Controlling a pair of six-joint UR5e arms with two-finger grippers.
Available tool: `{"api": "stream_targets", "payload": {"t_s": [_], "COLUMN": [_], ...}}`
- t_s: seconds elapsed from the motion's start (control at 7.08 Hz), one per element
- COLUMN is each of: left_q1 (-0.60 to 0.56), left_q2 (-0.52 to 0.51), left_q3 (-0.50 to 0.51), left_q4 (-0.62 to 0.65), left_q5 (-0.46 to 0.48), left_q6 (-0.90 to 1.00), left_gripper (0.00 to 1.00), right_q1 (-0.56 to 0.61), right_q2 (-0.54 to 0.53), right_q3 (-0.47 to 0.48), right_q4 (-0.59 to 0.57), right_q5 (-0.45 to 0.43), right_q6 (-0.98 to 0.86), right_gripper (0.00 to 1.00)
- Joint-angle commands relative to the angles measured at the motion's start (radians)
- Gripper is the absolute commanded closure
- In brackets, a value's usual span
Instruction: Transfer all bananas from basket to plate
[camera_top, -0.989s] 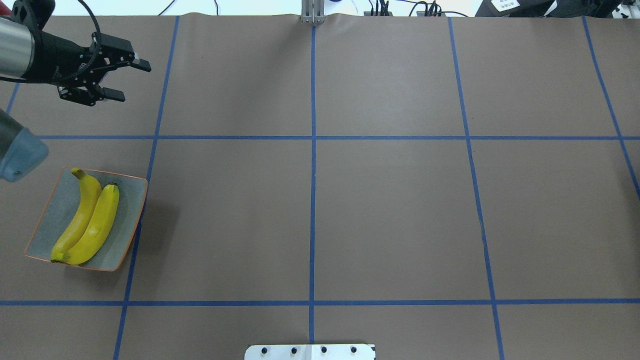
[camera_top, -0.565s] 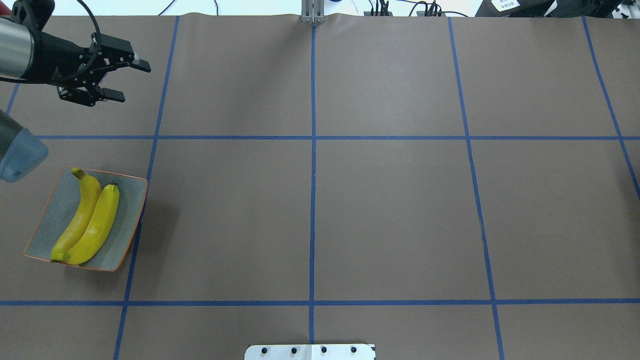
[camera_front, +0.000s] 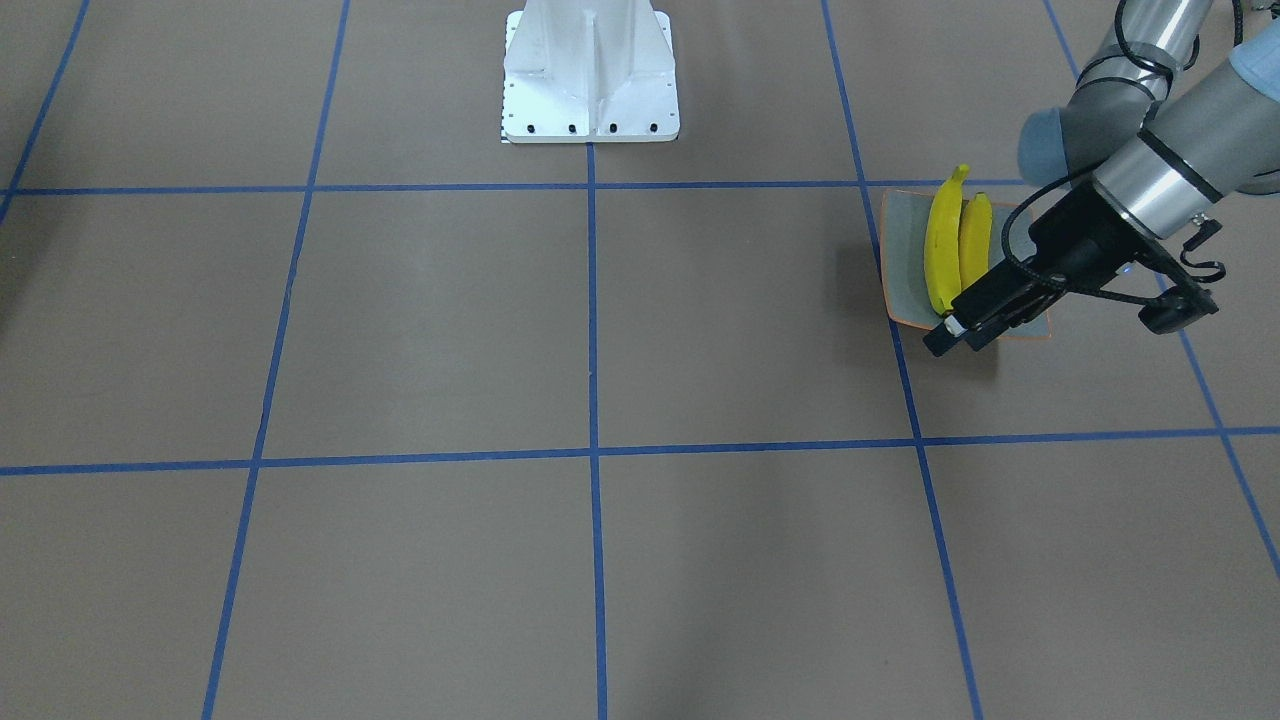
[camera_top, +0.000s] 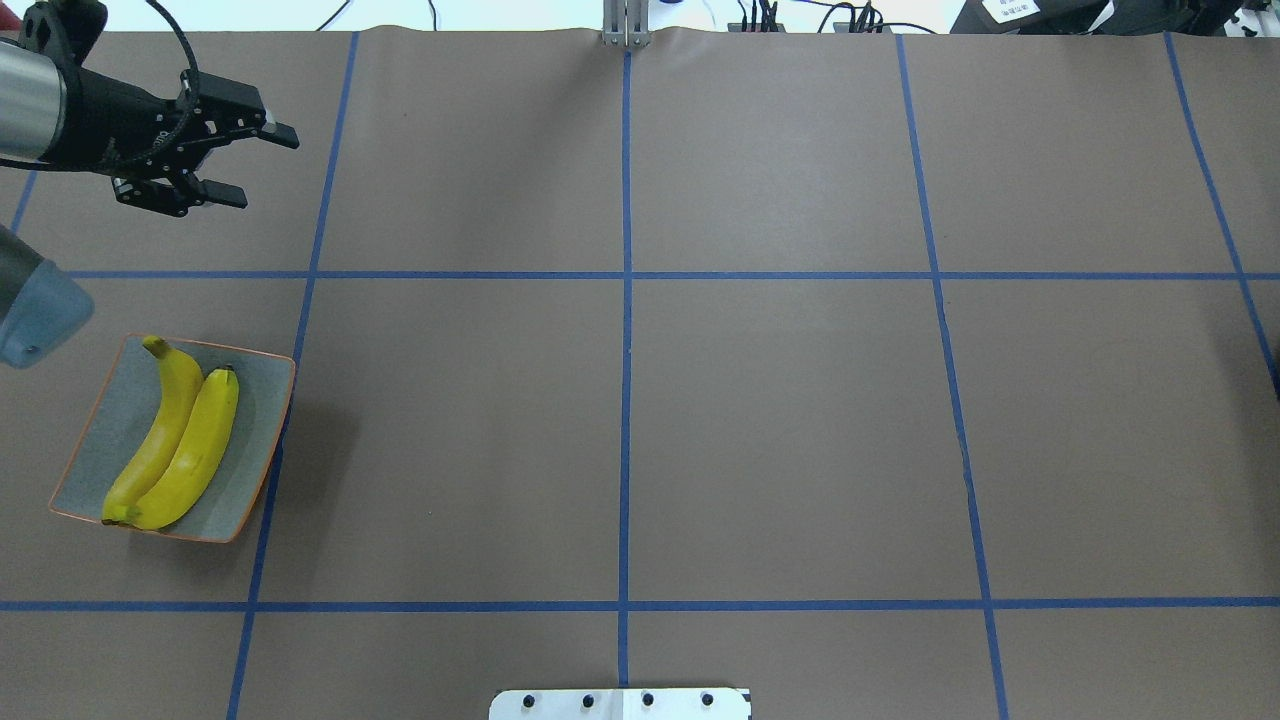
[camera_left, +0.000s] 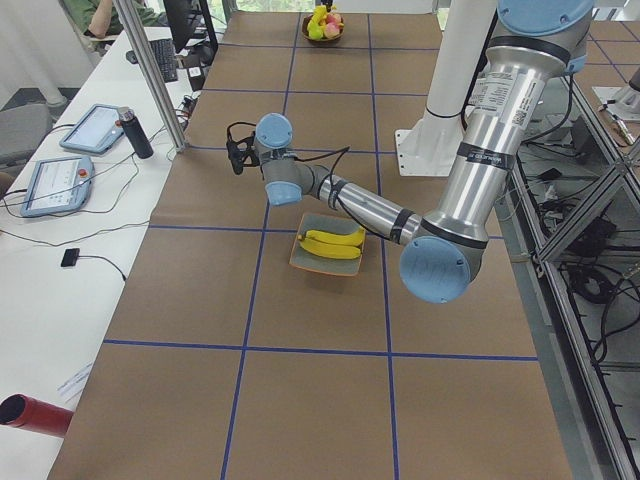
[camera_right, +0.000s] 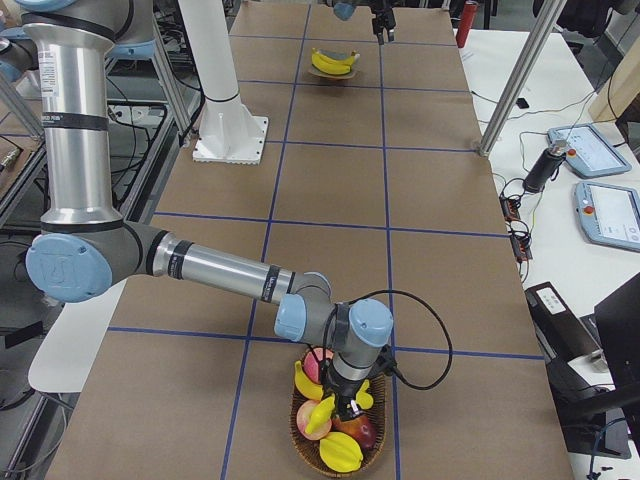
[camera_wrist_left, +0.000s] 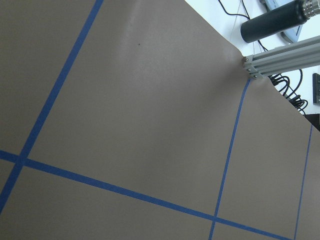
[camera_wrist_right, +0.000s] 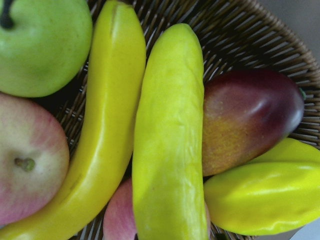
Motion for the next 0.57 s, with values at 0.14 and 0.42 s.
{"api": "stream_targets", "payload": {"t_s": [0.14,0.42], "left_q1": [0.002,0.002], "left_q2": [0.002,0.002], "left_q3": [0.015,0.059], "left_q4": [-0.008,-0.066], "left_q5": [0.0,0.0], "left_q6": [0.0,0.0], "left_gripper": [0.0,0.0], "right_q1": [0.095,0.154], "right_q2": [0.016,0.01], "right_q3": [0.034,0.092], "right_q4": [-0.013,-0.058], "right_q5": [0.049,0.046], "right_q6": [-0.003,-0.012], "right_gripper": [1.0,1.0]}}
